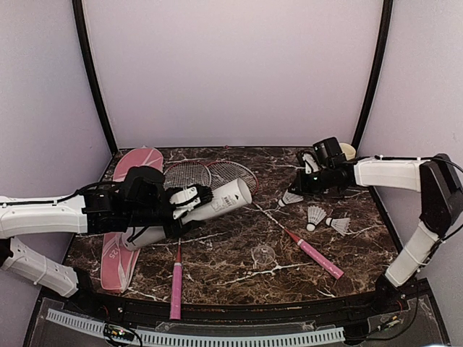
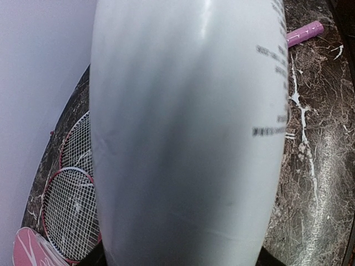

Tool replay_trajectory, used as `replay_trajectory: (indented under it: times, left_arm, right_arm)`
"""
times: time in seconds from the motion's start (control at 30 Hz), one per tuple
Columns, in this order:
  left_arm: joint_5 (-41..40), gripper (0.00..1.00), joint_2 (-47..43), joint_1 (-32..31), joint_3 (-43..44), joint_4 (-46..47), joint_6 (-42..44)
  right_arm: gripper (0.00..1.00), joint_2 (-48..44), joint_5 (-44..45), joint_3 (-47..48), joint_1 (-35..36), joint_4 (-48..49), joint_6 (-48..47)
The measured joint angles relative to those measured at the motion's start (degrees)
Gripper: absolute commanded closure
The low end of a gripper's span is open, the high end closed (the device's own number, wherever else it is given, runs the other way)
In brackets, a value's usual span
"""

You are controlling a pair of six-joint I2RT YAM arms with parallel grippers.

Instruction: Pack up the badminton gear

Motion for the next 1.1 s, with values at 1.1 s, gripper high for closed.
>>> replay_trajectory:
  times: [1.1]
  left_arm:
    - [1.27, 0.38, 5.49, 3.48, 2.86, -1.57, -3.19]
  right_arm:
    - [1.00, -20.26, -10.95, -10.58, 15.41, 30.16, 15.63]
